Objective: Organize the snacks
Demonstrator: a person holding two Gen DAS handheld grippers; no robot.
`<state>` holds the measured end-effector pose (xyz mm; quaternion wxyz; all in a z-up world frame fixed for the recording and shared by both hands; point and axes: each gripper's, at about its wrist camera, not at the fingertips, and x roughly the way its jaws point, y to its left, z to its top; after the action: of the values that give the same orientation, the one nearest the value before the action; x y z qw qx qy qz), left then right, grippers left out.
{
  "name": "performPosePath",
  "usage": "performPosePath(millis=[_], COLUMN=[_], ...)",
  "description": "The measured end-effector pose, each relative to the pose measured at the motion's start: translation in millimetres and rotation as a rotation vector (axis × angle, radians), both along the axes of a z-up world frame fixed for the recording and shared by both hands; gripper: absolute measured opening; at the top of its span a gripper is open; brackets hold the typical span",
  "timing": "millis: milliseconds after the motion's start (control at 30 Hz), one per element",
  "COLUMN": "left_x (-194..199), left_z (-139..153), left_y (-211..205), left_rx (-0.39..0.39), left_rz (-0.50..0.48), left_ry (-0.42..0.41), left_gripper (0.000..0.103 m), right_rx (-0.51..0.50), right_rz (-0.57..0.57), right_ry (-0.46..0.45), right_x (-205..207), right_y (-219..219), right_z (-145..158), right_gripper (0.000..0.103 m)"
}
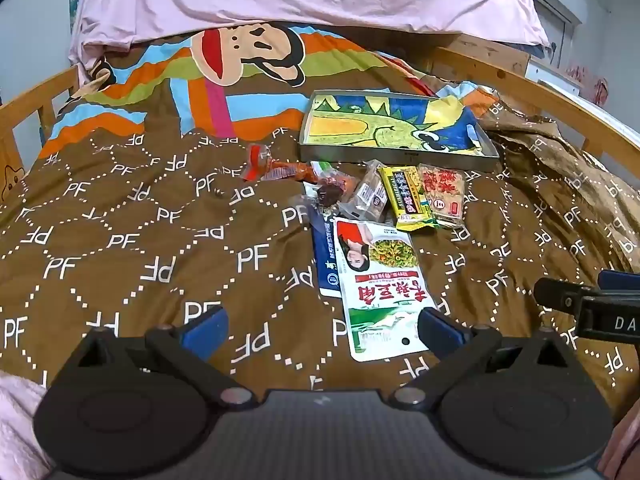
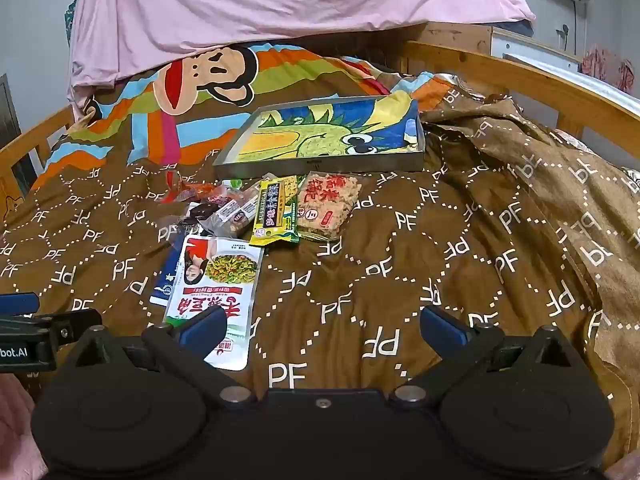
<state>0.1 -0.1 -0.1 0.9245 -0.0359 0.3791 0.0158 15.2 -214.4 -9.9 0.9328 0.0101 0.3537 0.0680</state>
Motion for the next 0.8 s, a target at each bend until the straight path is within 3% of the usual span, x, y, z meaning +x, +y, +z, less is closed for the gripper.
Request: performPosePath(millis=[800], left_x=[1.0], left_z=[-4.0], left_y=[0.9], left_rx=[0.001], left_rz=[0.005], left_ry=[0.010], left_gripper=[0.103], right_rx=[-0.002], right_rz=[0.000], right_ry=[0.006], right_x=[1.0], right_y=[-0.6], right_z=[-1.1], right_gripper=[0.102])
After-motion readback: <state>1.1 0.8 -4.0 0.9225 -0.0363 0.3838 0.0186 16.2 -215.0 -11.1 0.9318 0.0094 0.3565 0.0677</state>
